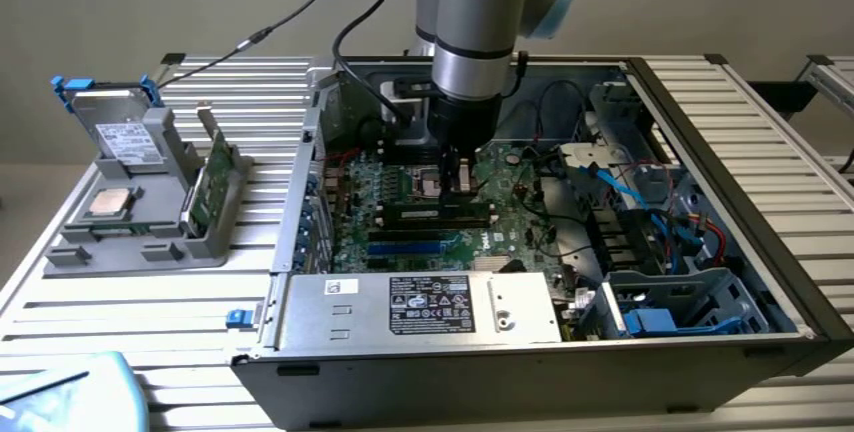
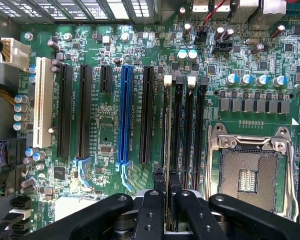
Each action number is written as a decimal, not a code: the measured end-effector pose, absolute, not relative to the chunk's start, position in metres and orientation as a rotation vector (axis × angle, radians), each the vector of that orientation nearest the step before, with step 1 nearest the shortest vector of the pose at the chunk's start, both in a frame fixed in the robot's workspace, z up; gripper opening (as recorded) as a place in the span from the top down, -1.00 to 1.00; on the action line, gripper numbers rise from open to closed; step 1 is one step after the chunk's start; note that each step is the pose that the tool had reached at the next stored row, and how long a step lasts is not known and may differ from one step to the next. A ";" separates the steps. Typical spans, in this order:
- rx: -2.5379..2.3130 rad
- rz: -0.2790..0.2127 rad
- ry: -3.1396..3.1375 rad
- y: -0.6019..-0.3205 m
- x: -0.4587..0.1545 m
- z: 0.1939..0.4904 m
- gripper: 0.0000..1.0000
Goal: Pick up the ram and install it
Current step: 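Insert the ram into the slot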
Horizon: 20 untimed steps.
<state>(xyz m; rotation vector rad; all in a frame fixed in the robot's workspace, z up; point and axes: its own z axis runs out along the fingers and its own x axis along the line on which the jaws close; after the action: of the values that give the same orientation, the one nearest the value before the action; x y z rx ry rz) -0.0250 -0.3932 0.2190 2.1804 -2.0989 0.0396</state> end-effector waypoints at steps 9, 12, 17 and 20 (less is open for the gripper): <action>2.180 0.040 -2.099 -0.393 -0.025 0.218 0.71; 2.180 0.040 -2.099 -0.393 -0.025 0.218 0.71; 2.180 0.039 -2.099 -0.393 -0.025 0.218 0.68; 2.180 0.040 -2.099 -0.393 -0.025 0.218 0.32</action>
<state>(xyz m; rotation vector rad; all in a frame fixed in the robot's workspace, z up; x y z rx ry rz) -0.0250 -0.3931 0.2179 2.1804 -2.0989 0.0396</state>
